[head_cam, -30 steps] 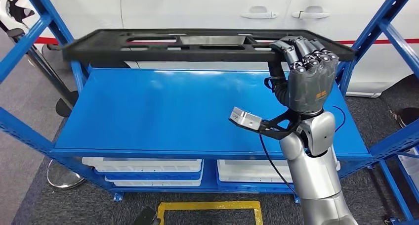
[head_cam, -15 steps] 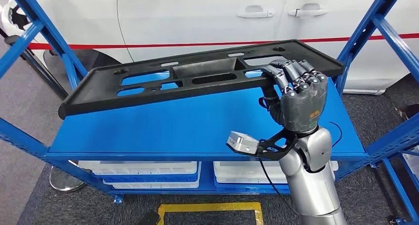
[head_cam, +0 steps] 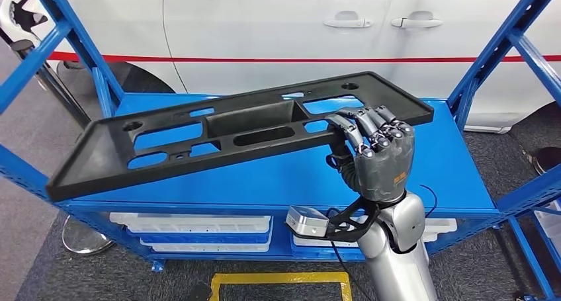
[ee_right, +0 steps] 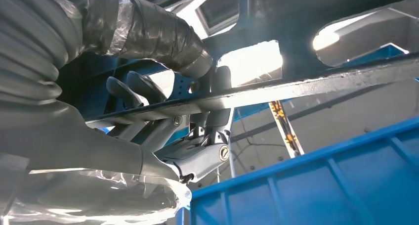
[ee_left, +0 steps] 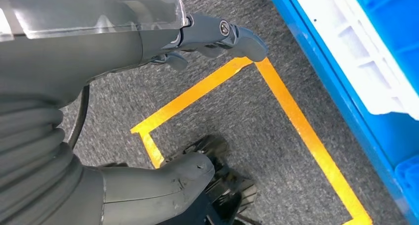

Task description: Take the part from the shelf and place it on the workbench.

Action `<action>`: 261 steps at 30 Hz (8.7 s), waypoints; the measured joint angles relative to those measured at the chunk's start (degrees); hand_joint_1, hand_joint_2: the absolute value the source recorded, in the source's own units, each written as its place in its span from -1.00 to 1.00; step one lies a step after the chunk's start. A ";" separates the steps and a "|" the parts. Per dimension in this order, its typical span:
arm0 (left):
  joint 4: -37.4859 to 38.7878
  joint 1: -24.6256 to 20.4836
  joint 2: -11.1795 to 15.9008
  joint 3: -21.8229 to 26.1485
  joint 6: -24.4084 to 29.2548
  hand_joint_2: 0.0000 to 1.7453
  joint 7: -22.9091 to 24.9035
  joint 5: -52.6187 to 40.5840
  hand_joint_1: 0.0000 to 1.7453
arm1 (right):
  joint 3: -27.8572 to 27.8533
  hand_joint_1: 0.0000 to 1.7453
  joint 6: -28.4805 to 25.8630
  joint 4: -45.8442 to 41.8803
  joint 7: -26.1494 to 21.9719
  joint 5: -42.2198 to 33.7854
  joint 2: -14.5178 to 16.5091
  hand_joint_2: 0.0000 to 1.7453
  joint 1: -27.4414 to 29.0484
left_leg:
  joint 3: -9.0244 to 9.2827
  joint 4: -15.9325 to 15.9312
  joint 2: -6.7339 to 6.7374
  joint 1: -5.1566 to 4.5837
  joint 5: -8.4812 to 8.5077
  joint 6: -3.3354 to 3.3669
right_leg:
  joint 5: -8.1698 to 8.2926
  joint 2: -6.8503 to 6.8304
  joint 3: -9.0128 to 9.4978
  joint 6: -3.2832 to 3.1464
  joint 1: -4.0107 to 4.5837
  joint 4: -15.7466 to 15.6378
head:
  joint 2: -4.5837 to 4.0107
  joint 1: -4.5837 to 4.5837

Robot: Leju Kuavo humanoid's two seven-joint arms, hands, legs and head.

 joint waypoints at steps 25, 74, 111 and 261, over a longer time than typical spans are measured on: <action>0.00 0.62 -0.06 0.90 0.32 1.00 2.39 0.32 -1.00 | -0.02 1.00 0.02 -0.27 -2.97 -2.06 3.18 1.00 2.55 | -0.01 0.70 -0.03 0.51 -0.68 -2.58 | 2.98 0.00 2.90 -1.36 0.09 -5.27 | 0.00 -0.02; 0.00 -1.14 -1.56 2.59 -2.00 1.00 3.96 0.26 -1.00 | -0.02 1.00 0.03 0.49 0.38 -8.89 2.63 1.00 -3.61 | -5.00 0.29 0.40 -0.24 4.73 -1.81 | 0.24 -0.19 6.53 -1.88 0.57 -5.69 | 0.00 0.04; -0.04 -0.84 -1.83 2.86 -1.98 1.00 3.19 0.43 -1.00 | 0.38 1.00 0.04 0.79 1.42 -7.09 2.37 1.00 -4.15 | -7.51 16.08 0.54 0.35 -7.41 -3.38 | 4.98 -0.37 0.57 -3.32 0.51 -5.23 | 0.00 -0.29; -0.15 -1.44 -1.60 4.69 -2.29 1.00 1.56 -0.58 -1.00 | 14.10 1.00 0.15 10.88 4.34 -7.41 1.72 1.00 -11.50 | -1.65 5.44 2.98 0.33 -4.70 -3.30 | 2.92 -0.62 2.13 -2.75 0.18 -4.85 | 0.00 -0.20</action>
